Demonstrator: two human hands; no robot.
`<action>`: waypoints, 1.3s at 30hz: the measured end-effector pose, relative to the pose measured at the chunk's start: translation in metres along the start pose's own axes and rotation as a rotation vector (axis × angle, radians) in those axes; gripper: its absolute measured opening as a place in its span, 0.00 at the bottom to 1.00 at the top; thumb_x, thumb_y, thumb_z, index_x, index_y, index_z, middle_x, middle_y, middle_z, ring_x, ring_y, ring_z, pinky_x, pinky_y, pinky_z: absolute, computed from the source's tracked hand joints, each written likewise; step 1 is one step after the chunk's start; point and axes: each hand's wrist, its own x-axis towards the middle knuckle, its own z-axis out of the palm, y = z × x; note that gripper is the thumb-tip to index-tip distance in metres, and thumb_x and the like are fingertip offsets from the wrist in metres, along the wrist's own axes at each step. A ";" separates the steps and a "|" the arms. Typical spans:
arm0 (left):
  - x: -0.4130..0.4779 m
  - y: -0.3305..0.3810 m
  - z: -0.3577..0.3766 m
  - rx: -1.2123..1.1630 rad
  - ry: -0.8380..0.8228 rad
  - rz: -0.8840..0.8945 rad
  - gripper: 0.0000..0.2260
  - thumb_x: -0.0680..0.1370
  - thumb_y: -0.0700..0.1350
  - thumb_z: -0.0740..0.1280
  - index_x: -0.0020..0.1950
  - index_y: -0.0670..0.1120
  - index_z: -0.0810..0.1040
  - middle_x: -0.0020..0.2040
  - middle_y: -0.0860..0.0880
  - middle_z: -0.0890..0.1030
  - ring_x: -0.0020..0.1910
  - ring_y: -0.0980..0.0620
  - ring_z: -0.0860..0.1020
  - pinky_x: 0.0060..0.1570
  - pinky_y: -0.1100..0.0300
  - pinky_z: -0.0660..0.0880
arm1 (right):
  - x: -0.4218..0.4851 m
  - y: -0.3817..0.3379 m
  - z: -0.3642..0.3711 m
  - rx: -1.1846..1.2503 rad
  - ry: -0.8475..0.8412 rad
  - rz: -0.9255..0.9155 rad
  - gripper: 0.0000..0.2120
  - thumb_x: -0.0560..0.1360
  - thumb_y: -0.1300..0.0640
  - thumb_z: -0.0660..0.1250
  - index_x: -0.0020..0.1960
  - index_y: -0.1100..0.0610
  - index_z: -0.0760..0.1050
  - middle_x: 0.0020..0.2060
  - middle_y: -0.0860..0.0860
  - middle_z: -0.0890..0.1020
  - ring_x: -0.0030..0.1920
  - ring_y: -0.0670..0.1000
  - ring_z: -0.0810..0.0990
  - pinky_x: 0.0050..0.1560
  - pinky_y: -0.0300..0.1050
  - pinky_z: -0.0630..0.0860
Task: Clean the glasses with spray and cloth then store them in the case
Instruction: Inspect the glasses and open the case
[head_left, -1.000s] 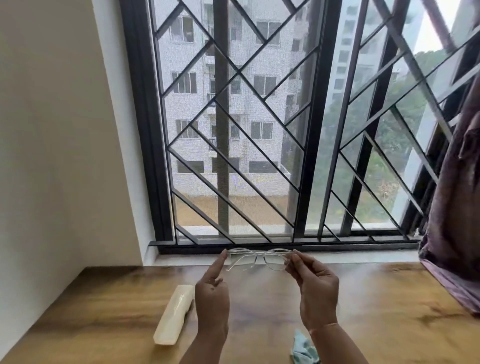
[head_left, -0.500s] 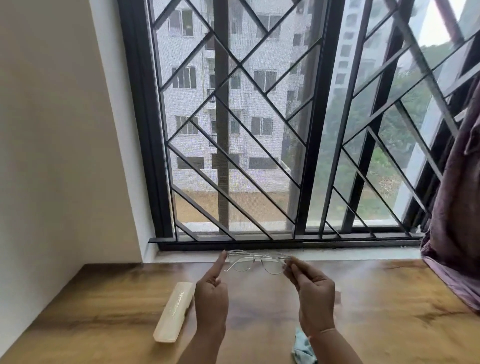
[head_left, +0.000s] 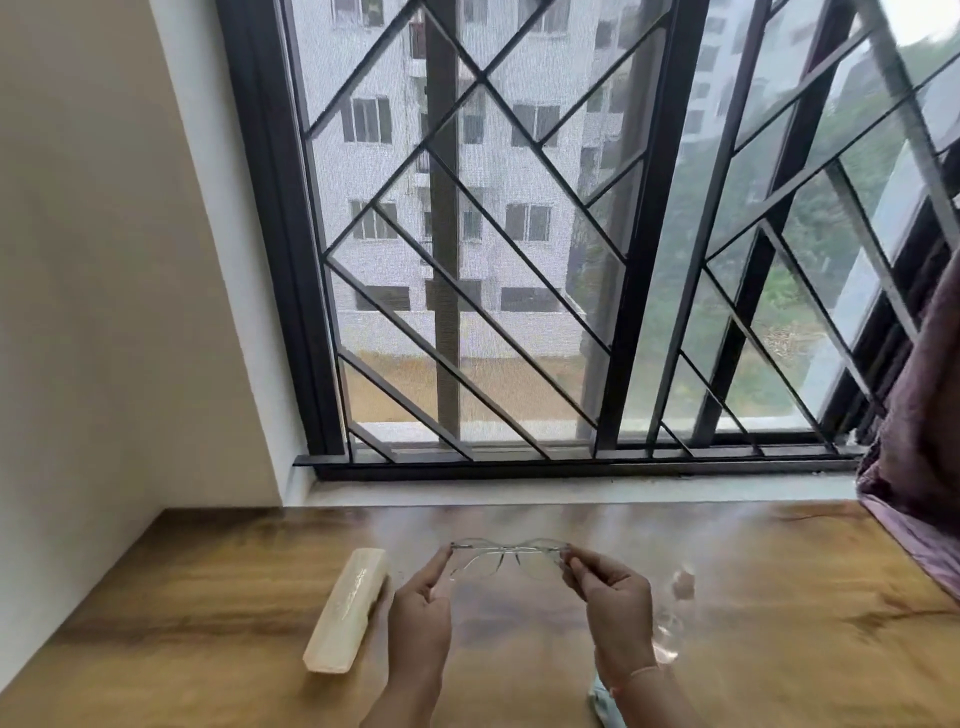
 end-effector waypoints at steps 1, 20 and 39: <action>0.002 -0.006 0.000 0.007 -0.007 -0.008 0.31 0.68 0.25 0.54 0.60 0.52 0.78 0.59 0.59 0.73 0.34 0.55 0.72 0.33 0.67 0.72 | 0.001 0.005 -0.002 -0.038 0.001 0.021 0.08 0.71 0.74 0.65 0.45 0.67 0.81 0.36 0.58 0.84 0.38 0.54 0.81 0.40 0.33 0.80; 0.020 -0.076 0.005 0.198 -0.139 -0.130 0.20 0.71 0.27 0.63 0.58 0.43 0.79 0.59 0.46 0.80 0.63 0.54 0.73 0.62 0.64 0.66 | 0.011 0.055 -0.017 -0.778 -0.063 0.158 0.07 0.69 0.59 0.72 0.46 0.53 0.84 0.45 0.53 0.86 0.50 0.51 0.82 0.54 0.47 0.76; 0.012 -0.061 0.003 0.437 -0.158 -0.110 0.28 0.66 0.27 0.59 0.63 0.46 0.76 0.62 0.41 0.76 0.65 0.47 0.71 0.68 0.58 0.64 | 0.012 0.062 -0.021 -0.840 -0.062 0.165 0.10 0.70 0.62 0.70 0.49 0.54 0.84 0.49 0.55 0.85 0.59 0.54 0.78 0.59 0.47 0.74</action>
